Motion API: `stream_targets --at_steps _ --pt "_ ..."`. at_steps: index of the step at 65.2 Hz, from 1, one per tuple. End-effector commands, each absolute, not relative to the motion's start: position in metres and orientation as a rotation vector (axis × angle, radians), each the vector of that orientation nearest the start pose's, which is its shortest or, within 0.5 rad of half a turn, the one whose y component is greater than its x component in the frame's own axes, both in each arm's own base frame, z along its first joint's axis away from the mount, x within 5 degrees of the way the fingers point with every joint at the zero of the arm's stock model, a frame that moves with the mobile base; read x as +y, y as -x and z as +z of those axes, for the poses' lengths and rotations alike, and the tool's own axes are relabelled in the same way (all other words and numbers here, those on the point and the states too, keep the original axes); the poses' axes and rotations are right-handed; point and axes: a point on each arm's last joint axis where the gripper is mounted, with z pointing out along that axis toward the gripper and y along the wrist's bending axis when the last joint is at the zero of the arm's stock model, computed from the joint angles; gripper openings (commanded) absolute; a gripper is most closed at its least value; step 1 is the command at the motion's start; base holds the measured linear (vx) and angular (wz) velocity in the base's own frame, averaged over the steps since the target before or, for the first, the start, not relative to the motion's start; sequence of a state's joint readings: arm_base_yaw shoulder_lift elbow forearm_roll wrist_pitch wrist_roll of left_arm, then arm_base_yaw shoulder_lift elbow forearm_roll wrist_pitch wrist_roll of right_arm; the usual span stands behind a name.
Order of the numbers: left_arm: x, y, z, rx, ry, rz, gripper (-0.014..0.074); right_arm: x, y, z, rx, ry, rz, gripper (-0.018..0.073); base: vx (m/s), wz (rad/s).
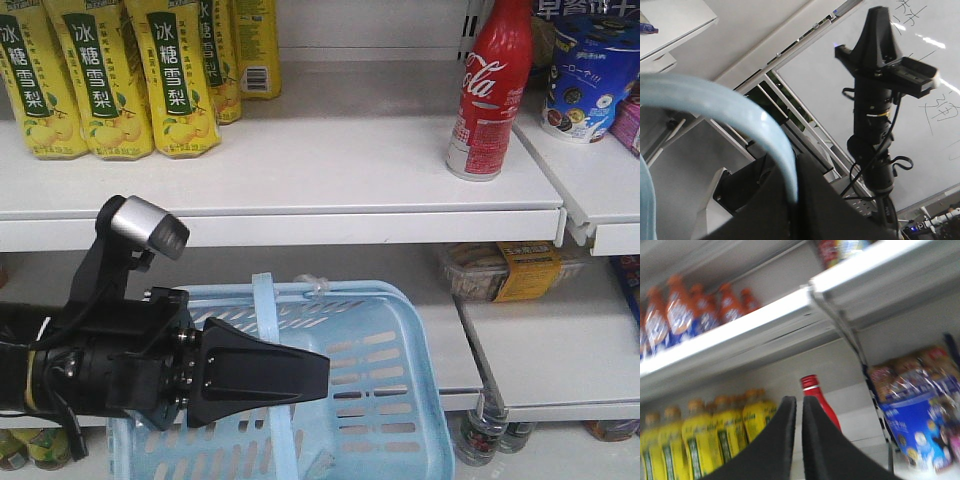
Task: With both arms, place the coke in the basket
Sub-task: 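Reach the right gripper to the red Coca-Cola bottle and close on it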
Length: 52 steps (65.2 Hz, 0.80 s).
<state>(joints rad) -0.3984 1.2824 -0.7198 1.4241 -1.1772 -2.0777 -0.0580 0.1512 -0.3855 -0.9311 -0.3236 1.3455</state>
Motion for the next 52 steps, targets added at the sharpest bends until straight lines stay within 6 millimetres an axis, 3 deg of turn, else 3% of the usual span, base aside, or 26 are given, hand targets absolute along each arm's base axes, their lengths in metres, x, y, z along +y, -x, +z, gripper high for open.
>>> stream_targets --at_steps 1,12,17,27,38,52 --pt "-0.162 -0.159 0.333 1.743 -0.676 -2.066 -0.0006 0.036 -0.046 0.371 1.15 0.235 0.398 0.0116 0.0 0.0" --pt "-0.162 -0.159 0.333 1.743 -0.676 -2.066 -0.0006 0.045 -0.073 0.388 1.33 0.443 0.347 0.0342 0.0 0.0" --pt "-0.162 -0.159 0.333 1.743 -0.676 -2.066 -0.0006 0.042 -0.087 0.393 1.388 0.402 0.348 0.0472 0.0 0.0" --pt "-0.162 -0.159 0.333 1.743 -0.676 -2.066 -0.0006 0.032 -0.109 0.406 1.398 0.239 0.35 0.0623 0.0 0.0" --pt "-0.162 -0.159 0.333 1.743 -0.676 -2.066 -0.0006 0.032 -0.13 0.419 1.417 0.242 0.365 0.0645 0.0 0.0" --pt "-0.162 -0.159 0.333 1.743 -0.676 -2.066 -0.0006 0.028 -0.174 0.432 1.456 0.273 0.306 0.0636 0.0 0.0"
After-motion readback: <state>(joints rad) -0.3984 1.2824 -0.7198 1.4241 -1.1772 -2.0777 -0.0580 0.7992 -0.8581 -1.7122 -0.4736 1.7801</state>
